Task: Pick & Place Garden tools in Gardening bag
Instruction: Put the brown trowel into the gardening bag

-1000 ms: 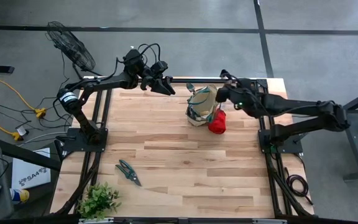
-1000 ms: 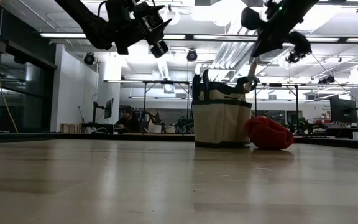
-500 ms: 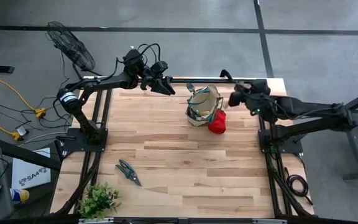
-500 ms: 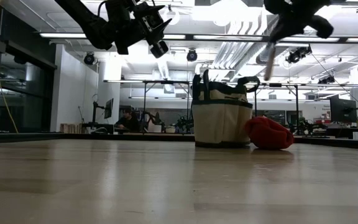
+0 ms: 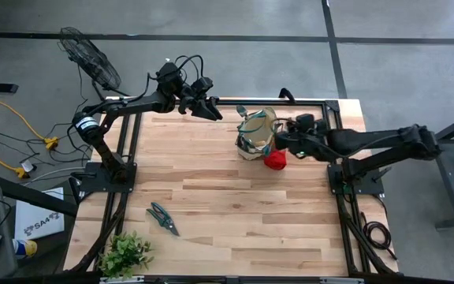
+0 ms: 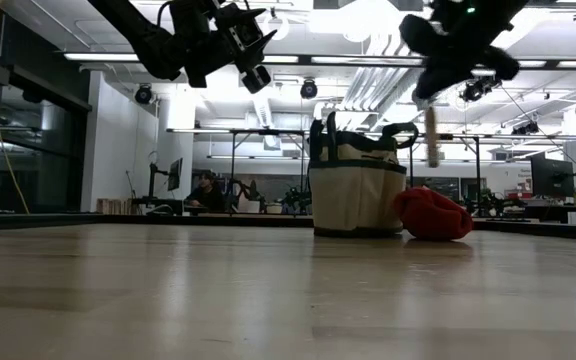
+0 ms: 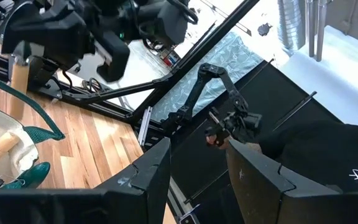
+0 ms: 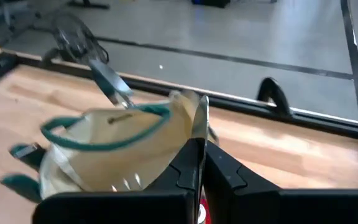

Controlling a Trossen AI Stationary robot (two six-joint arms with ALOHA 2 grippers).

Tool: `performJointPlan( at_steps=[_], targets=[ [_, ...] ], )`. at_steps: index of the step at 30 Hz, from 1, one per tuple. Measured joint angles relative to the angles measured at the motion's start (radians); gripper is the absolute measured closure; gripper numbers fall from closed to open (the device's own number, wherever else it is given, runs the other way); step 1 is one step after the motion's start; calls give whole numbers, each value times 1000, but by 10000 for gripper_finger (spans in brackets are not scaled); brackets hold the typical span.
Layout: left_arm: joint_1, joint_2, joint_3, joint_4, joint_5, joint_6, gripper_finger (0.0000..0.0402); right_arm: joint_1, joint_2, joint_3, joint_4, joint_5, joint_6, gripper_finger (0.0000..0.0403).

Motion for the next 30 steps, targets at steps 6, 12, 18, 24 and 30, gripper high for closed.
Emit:
performJointPlan(
  at_steps=[6, 12, 18, 24, 30],
  targets=[
    [0, 0, 0, 0, 0, 0, 249, 0, 99, 0, 196, 97, -49, 399],
    [0, 0, 0, 0, 0, -2, 249, -3, 123, 0, 237, 173, -40, 399],
    [0, 0, 0, 0, 2, -2, 249, -22, 123, 0, 258, 176, -25, 399],
    [0, 0, 0, 0, 2, -2, 249, -35, 155, 0, 266, 125, -24, 399],
    [0, 0, 0, 0, 3, -1, 249, -35, 221, 0, 262, 118, 35, 399]
  ],
)
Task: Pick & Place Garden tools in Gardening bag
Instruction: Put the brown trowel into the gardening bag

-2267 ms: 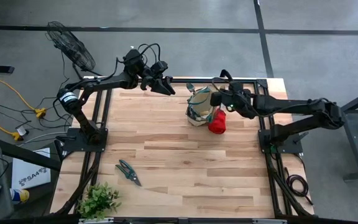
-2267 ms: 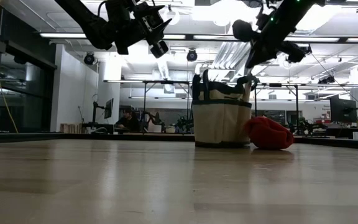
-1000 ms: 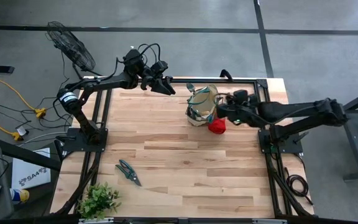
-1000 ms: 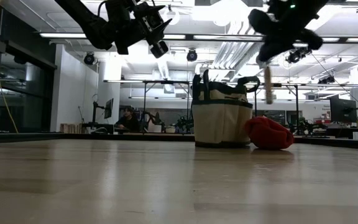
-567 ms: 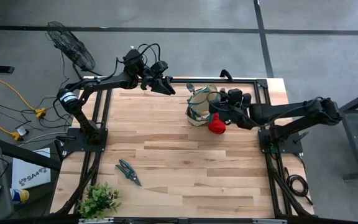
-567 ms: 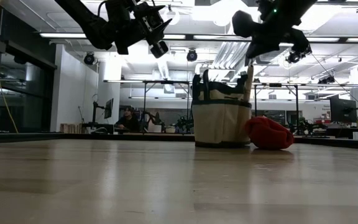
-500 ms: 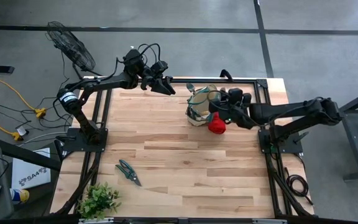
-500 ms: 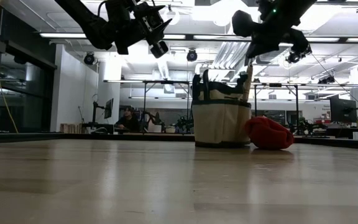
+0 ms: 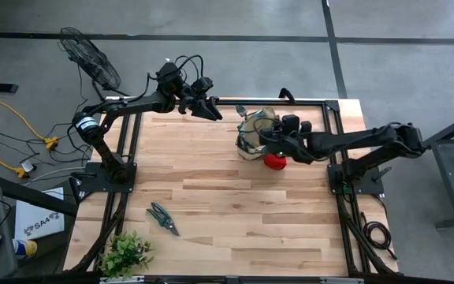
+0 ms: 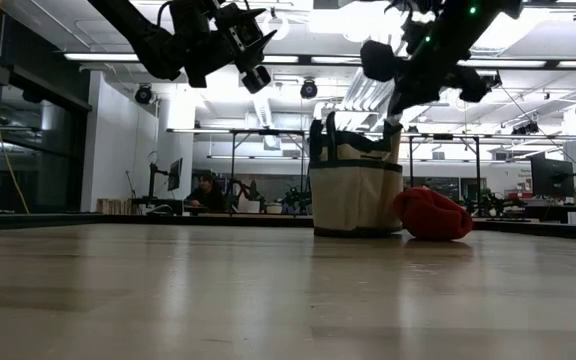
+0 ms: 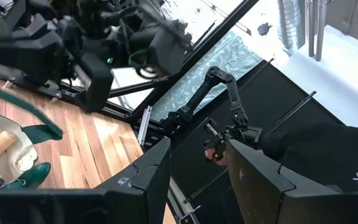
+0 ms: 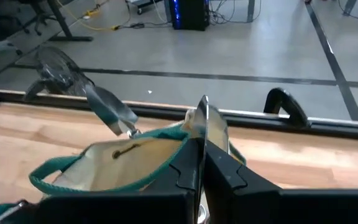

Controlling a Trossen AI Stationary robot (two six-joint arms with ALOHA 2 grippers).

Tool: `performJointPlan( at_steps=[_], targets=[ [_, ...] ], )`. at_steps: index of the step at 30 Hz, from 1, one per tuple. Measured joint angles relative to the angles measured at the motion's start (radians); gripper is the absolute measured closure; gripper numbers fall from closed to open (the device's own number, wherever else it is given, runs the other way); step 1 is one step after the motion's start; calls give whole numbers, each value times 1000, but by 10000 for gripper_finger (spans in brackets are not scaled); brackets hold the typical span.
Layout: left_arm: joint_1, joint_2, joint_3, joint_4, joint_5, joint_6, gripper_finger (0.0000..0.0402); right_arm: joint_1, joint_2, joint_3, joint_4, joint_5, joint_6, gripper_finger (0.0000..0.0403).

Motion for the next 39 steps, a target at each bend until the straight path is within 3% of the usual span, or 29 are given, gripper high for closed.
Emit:
performJointPlan(
  at_steps=[12, 23, 31, 39],
  targets=[
    [0, 0, 0, 0, 6, -1, 249, 0, 48, 0, -107, 2, 80, 399],
    [0, 0, 0, 0, 8, -2, 249, 0, 30, 0, -145, 10, 42, 399],
    [0, 0, 0, 0, 7, -2, 249, -28, 22, 0, -141, -52, -8, 399],
    [0, 0, 0, 0, 3, -3, 249, -60, 22, 0, -151, -100, 145, 399]
  ],
)
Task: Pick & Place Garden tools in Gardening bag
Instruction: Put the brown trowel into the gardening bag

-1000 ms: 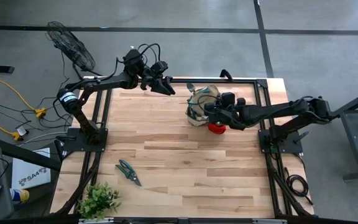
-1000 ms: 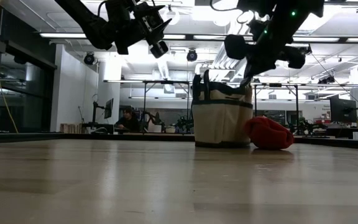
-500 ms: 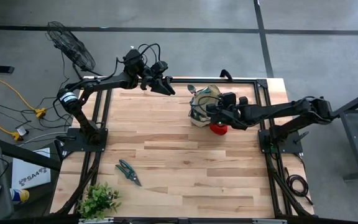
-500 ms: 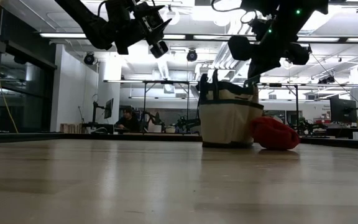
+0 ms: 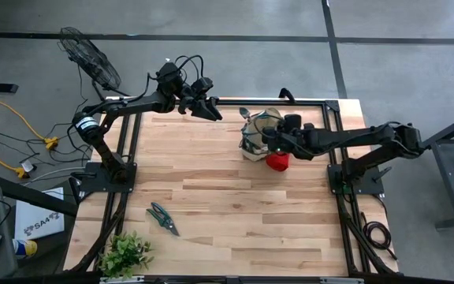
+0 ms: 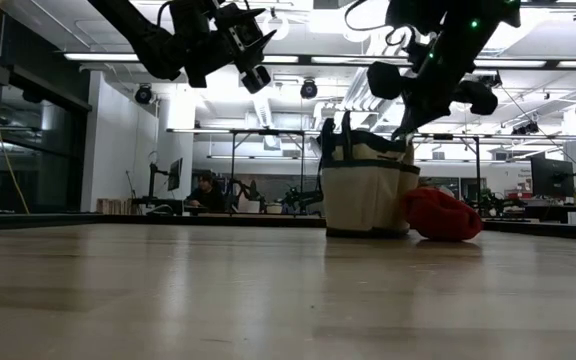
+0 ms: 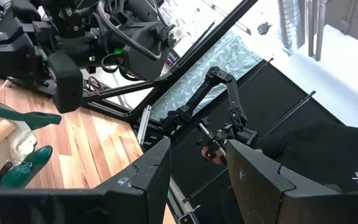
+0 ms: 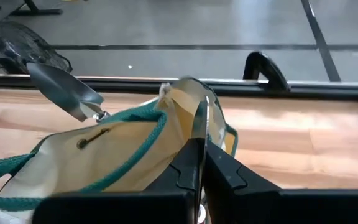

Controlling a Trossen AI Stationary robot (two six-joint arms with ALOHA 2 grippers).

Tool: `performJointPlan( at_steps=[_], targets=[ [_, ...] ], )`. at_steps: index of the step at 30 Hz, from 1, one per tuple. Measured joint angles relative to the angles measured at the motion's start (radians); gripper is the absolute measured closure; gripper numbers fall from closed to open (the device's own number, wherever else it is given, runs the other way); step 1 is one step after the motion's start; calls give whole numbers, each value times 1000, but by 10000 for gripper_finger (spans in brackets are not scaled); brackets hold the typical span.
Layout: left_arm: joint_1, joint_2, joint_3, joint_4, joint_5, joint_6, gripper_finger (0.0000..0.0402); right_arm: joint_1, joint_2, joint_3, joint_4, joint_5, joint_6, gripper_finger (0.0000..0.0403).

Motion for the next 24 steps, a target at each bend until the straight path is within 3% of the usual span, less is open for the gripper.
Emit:
performJointPlan(
  at_steps=[10, 24],
  targets=[
    [0, 0, 0, 0, -1, -2, 249, 1, 0, 0, -75, -36, 164, 399],
    [0, 0, 0, 0, -1, -2, 249, 3, -2, 0, -112, -71, 261, 399]
  ],
)
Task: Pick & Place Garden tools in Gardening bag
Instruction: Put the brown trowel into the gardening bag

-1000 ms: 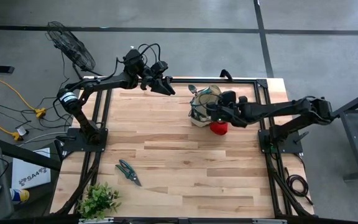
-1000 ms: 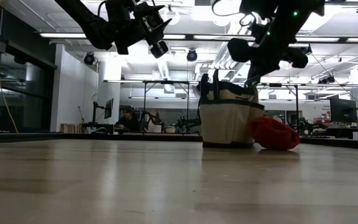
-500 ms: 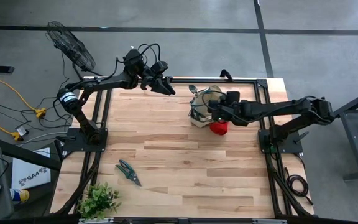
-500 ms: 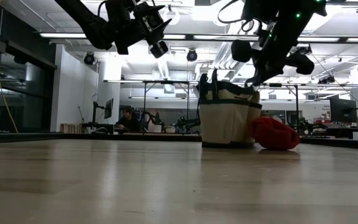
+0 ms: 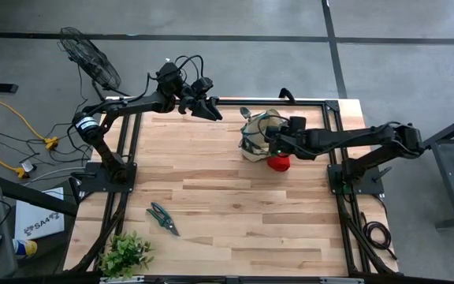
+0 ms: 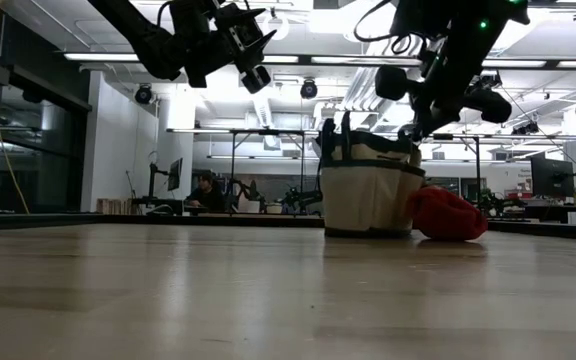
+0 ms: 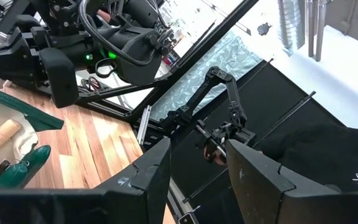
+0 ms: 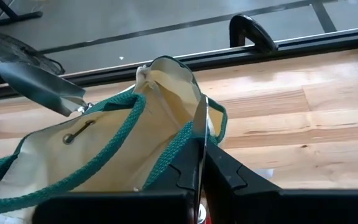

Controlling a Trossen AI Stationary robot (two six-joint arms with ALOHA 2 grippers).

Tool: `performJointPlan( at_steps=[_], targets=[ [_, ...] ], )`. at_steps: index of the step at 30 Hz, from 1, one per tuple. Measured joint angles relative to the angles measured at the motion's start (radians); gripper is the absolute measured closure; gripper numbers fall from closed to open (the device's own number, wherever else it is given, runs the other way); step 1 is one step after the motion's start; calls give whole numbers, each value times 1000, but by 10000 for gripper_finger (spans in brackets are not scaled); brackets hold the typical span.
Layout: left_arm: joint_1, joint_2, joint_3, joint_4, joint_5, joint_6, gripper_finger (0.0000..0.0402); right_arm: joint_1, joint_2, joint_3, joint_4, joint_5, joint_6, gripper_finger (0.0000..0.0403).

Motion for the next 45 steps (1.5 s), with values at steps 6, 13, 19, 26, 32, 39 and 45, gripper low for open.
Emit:
performJointPlan(
  at_steps=[6, 13, 19, 26, 32, 39, 45],
  targets=[
    [0, 0, 0, 0, 0, -1, 249, 0, -21, 0, -19, 10, 6, 399],
    [0, 0, 0, 0, 0, -1, 249, 0, -78, 0, -30, 23, -2, 399],
    [0, 0, 0, 0, 0, -1, 249, 0, -85, 0, -42, 21, -14, 399],
    [0, 0, 0, 0, 0, -2, 249, 0, -85, 0, -76, 0, -11, 399],
    [0, 0, 0, 0, -1, -2, 249, 0, -83, 0, -76, -16, -11, 399],
    [0, 0, 0, 0, -1, -2, 249, -6, -83, 0, -76, -37, -15, 399],
    [0, 0, 0, 0, -1, -2, 249, -8, -82, 0, -76, -64, -15, 399]
  ],
)
